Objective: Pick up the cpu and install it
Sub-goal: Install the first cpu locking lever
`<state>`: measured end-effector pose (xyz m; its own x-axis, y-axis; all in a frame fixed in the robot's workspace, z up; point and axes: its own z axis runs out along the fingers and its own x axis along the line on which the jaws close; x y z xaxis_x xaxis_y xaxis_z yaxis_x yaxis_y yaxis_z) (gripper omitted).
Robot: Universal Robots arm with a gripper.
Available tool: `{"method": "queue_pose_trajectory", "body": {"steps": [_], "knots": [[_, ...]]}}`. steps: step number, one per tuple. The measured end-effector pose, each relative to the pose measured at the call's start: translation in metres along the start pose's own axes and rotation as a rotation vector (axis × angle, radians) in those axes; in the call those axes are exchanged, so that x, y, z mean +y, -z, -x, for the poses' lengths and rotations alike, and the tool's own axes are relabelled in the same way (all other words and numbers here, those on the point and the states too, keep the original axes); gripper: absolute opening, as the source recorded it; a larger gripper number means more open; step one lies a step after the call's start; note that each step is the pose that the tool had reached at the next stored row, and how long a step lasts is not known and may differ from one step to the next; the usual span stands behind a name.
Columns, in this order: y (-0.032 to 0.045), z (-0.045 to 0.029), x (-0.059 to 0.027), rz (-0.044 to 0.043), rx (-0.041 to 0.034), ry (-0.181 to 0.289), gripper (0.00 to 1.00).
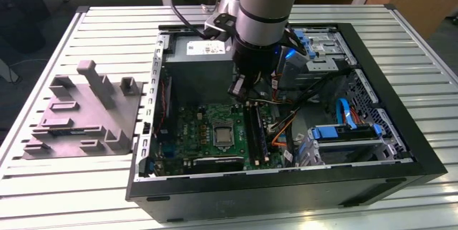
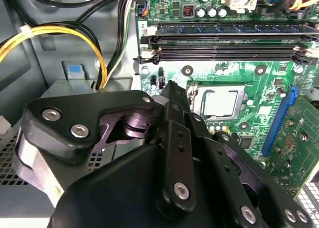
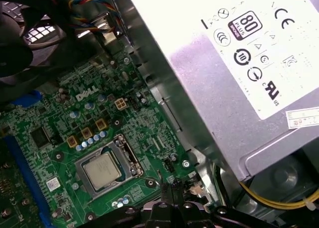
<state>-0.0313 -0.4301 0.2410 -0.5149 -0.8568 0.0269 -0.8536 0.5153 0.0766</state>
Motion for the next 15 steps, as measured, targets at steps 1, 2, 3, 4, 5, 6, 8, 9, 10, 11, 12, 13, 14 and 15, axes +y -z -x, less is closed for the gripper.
{"method": "queue_pose_trajectory", "body": {"steps": [1,2,3,4,5,6,8,9,10,11,12,13,14,15], "knots": [[-0.0006,-0.0001,0.0003,0.0001,-0.0003,0.000,0.11],[-0.0010,-0.0002,0.0006,-0.0003,-0.0006,0.000,0.11],[-0.0016,-0.0004,0.0011,-0.0008,-0.0011,0.000,0.11],[-0.0022,-0.0008,0.0019,-0.0015,-0.0015,0.000,0.11],[-0.0026,-0.0013,0.0028,-0.0020,-0.0016,0.000,0.11],[-0.0027,-0.0017,0.0034,-0.0023,-0.0016,0.001,0.11],[-0.0028,-0.0018,0.0036,-0.0024,-0.0014,0.005,0.11],[-0.0028,-0.0018,0.0036,-0.0024,-0.0014,0.006,0.11],[-0.0028,-0.0018,0.0036,-0.0024,-0.0015,0.006,0.11],[-0.0029,-0.0017,0.0034,-0.0024,-0.0015,0.006,0.11],[-0.0029,-0.0012,0.0031,-0.0024,-0.0018,0.006,0.11],[-0.0028,-0.0006,0.0028,-0.0024,-0.0017,0.006,0.11],[-0.0028,0.0000,0.0025,-0.0024,-0.0015,0.006,0.11],[-0.0027,0.0006,0.0023,-0.0024,-0.0015,0.007,0.11]]}}
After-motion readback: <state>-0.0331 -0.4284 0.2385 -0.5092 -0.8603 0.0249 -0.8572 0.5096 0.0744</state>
